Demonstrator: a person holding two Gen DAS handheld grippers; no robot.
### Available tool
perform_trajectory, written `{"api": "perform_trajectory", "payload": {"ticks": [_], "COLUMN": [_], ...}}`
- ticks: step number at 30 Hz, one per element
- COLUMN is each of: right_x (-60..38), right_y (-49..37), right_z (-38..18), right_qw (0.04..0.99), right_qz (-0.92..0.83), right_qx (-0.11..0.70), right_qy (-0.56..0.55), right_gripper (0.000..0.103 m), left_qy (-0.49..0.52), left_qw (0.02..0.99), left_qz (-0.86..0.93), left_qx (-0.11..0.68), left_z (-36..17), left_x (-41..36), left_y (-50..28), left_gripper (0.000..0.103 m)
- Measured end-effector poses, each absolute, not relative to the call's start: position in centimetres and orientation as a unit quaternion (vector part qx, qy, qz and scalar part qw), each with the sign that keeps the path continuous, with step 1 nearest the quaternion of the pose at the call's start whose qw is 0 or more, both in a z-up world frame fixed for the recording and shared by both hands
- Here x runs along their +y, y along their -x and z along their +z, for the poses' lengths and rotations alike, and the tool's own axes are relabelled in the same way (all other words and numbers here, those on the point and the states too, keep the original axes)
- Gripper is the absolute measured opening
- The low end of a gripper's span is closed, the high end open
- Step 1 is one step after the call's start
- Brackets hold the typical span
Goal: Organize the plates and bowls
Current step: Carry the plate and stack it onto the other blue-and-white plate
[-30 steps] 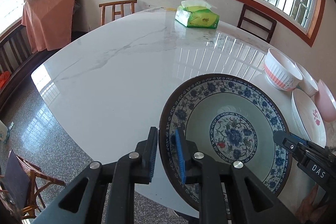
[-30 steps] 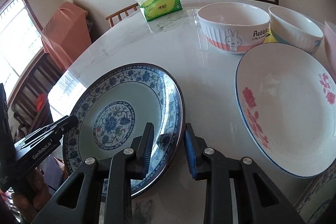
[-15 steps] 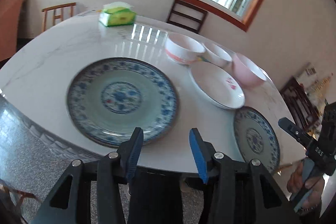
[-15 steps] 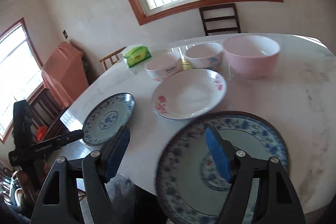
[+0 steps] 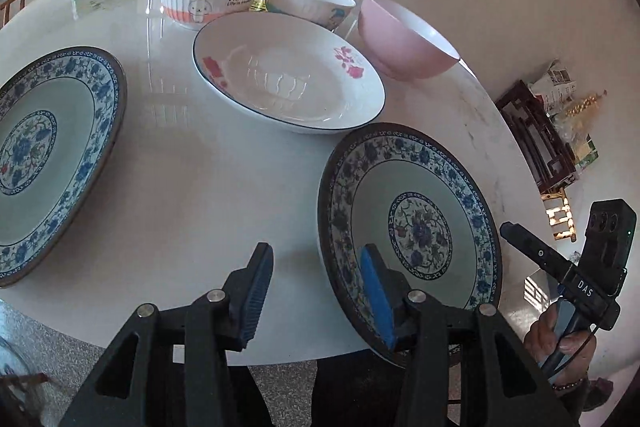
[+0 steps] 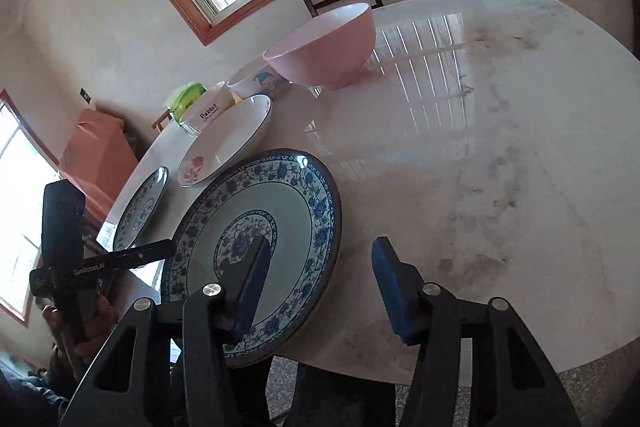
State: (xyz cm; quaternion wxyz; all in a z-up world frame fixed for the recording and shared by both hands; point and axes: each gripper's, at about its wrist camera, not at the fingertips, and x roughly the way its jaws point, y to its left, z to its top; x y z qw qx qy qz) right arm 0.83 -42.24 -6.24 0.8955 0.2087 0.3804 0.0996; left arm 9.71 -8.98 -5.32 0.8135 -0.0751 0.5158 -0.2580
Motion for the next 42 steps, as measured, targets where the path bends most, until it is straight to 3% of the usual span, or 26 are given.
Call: {"api": "perform_trajectory", "payload": {"ticks": [5,8,9,10,13,26,42], "right_x": [-42.2,-41.6,-41.4,-41.2,-41.5,-40.3,-28.7], "right_y": [-2.4,-3.0,-2.9,-2.9,-2.5,1.8,-4.3], "right_z": [-7.5,-8.1,-8.2,-8.2,-8.2,-7.9,-5.1], "right_qw": [0.879,0.871,0.872,0.874,0.876,0.875,0.87], "right_qz": [0.13,0.152,0.15,0.148,0.141,0.136,0.237], "right_qx": [0.401,0.411,0.41,0.411,0.407,0.39,0.382], "right_qy": [-0.223,-0.224,-0.219,-0.214,-0.217,-0.252,-0.201], "right_gripper": [0.05,0.034,0.028,0.025,0.016,0.014,0.015], "left_qy": [0.072,0.054,0.04,0.024,0.023,0.014,0.09], "left_qw": [0.814,0.82,0.823,0.829,0.832,0.852,0.894], "left_qz": [-0.254,-0.248,-0.242,-0.233,-0.223,-0.226,-0.115], "left_qx": [0.517,0.513,0.513,0.508,0.507,0.473,0.424], "left_z": [-5.3,-5.3,-5.3,-5.2,-5.1,-4.3,0.1], "left_x": [-10.0,-10.9,-11.2,-11.5,-11.7,-10.2,2.6], "left_y": [-9.5,-9.4,-9.4,-9.3,-9.1,-6.2,-7.5], "left_gripper": [0.046,0.044,0.03,0.026,0.026,0.026,0.026]}}
